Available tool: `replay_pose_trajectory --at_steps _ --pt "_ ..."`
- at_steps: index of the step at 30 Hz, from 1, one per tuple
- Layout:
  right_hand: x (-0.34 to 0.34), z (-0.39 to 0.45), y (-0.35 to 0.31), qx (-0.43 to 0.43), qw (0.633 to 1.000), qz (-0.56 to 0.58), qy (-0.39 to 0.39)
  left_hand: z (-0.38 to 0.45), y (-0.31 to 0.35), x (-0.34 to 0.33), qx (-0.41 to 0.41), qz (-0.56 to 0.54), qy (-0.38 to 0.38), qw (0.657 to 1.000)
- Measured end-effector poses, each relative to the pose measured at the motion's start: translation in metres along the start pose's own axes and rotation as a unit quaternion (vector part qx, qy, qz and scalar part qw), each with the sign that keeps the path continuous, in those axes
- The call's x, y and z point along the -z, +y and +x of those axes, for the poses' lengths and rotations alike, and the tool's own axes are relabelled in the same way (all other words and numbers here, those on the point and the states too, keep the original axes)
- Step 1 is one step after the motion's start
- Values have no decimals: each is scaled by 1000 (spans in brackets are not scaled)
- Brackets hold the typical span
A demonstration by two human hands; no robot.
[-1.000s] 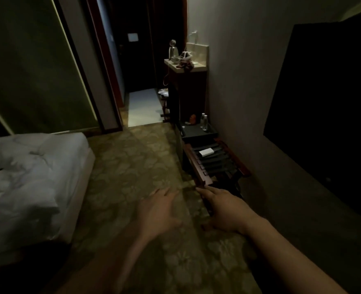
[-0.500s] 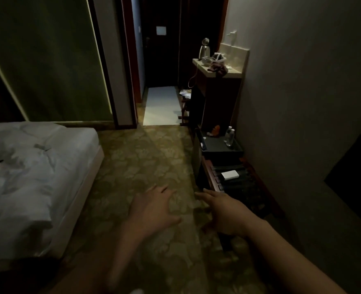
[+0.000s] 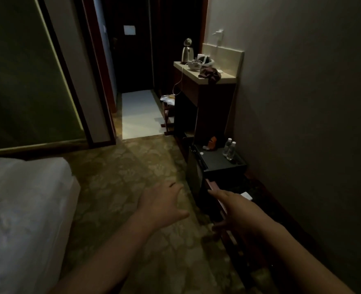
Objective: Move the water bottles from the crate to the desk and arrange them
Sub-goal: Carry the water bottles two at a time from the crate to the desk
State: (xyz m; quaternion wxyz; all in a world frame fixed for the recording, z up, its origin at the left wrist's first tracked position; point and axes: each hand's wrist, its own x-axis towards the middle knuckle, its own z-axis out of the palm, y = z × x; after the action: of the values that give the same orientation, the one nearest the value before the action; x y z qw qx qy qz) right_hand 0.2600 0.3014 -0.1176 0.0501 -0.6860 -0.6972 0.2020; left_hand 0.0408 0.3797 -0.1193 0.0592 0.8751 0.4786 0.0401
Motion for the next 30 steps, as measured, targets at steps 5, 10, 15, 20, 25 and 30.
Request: replay_pose_trajectory --at_steps 5,10,15,20,25,30 --pt "25 82 33 -50 998 20 13 108 -24 1 -38 0 -20 999" --pt "50 174 86 -84 995 34 37 230 -30 -7 -70 10 -12 997" --pt "96 286 145 -97 992 51 62 367 -30 -7 -87 22 -10 996" --pt "140 376 194 -103 991 38 74 483 -22 -3 -119 37 -28 992" --pt "164 447 237 -139 987 50 69 586 -31 -15 -147 21 -47 988" --pt "173 522 281 -209 974 57 70 704 -42 -36 -206 20 -51 977"
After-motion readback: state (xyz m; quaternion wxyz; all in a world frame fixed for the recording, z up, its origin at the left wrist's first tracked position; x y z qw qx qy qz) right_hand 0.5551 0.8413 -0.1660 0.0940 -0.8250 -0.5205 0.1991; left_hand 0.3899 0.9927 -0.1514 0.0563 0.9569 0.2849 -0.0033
